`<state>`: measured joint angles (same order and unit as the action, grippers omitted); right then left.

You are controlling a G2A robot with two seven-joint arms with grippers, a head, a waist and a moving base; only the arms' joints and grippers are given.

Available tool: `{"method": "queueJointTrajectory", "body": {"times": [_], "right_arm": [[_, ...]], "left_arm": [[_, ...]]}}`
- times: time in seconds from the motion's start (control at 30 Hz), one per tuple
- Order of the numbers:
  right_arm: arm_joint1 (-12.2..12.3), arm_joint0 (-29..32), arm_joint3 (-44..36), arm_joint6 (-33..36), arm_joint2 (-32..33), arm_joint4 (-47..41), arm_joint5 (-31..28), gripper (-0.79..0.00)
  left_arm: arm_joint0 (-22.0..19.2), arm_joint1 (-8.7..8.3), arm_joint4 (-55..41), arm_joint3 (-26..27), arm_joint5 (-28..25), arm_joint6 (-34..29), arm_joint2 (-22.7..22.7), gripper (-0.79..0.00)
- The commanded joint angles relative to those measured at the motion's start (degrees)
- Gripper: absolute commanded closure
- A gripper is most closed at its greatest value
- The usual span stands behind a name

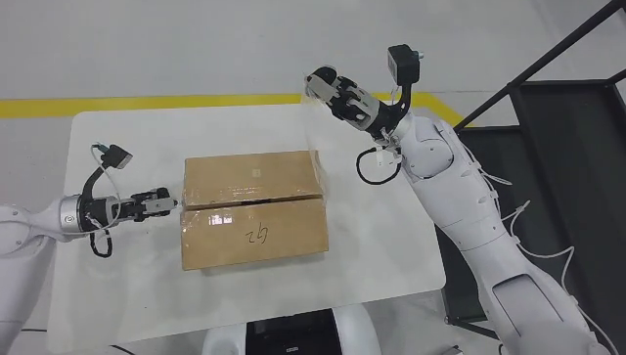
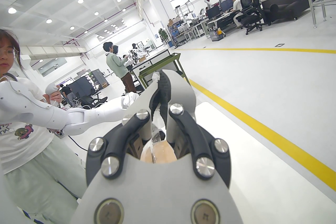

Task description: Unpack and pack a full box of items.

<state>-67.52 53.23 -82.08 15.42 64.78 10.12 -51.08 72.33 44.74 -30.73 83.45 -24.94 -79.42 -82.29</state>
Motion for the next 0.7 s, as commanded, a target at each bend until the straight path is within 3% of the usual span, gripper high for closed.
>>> {"method": "queueJointTrajectory", "body": {"times": [0.0,0.17,0.27,0.67], "right_arm": [[0.0,0.0,0.0,0.0,0.0,0.0,0.0,0.0],[0.0,0.0,0.0,0.0,0.0,0.0,0.0,0.0],[0.0,0.0,0.0,0.0,0.0,0.0,0.0,0.0],[0.0,0.0,0.0,0.0,0.0,0.0,0.0,0.0]], "left_arm": [[0.1,-0.32,-3.2,0.6,1.7,-1.6,-0.9,-0.785],[0.6,-0.73,-5.4,3.3,4.1,-4.0,-0.9,-0.785],[0.2,-0.65,-3.5,4.8,3.6,-3.5,1.5,-0.785],[-4.4,0.14,1.2,-1.3,-0.5,0.6,8.6,-0.785]]}}
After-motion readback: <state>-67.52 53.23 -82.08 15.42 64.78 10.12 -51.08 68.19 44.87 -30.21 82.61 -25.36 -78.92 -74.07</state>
